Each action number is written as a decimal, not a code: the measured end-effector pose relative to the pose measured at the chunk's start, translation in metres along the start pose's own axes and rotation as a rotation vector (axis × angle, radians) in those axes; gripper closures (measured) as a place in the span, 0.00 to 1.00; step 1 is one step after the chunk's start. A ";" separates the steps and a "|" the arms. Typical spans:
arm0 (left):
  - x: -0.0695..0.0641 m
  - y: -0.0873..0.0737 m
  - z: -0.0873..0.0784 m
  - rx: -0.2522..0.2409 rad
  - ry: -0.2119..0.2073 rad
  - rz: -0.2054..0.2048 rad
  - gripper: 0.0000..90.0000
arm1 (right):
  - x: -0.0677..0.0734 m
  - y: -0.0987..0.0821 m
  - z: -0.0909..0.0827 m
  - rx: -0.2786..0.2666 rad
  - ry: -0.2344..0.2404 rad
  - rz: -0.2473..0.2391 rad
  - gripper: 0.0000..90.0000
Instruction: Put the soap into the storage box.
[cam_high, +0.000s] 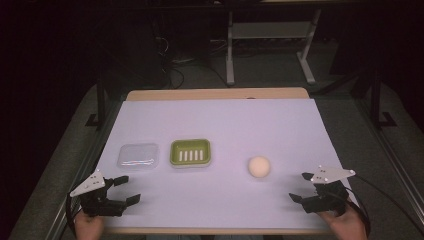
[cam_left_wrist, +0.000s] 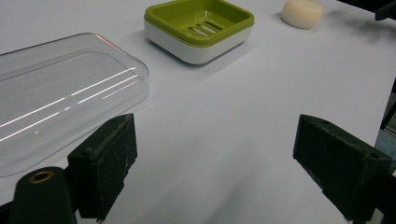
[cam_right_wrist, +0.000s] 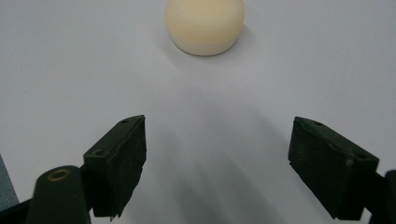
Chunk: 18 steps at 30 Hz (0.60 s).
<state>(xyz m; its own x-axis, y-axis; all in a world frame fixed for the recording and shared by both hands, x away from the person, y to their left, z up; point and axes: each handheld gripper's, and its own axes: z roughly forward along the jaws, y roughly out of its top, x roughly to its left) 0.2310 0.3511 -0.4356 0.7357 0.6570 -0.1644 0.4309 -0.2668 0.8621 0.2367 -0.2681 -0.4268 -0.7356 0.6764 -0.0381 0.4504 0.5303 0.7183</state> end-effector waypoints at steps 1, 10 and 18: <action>0.000 0.000 0.000 0.000 0.000 0.000 0.14 | 0.000 0.001 0.000 0.006 -0.001 -0.003 0.21; -0.003 0.000 -0.001 0.002 0.001 0.015 0.14 | -0.004 0.018 0.003 0.029 0.020 -0.021 0.19; -0.003 0.000 0.001 0.019 0.001 0.019 0.14 | -0.013 0.041 0.016 0.067 0.050 -0.051 0.19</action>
<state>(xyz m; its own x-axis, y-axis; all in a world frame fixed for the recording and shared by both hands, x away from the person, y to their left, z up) 0.2292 0.3484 -0.4358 0.7434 0.6525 -0.1472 0.4266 -0.2930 0.8557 0.2729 -0.2473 -0.4083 -0.7822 0.6220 -0.0372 0.4433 0.5975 0.6682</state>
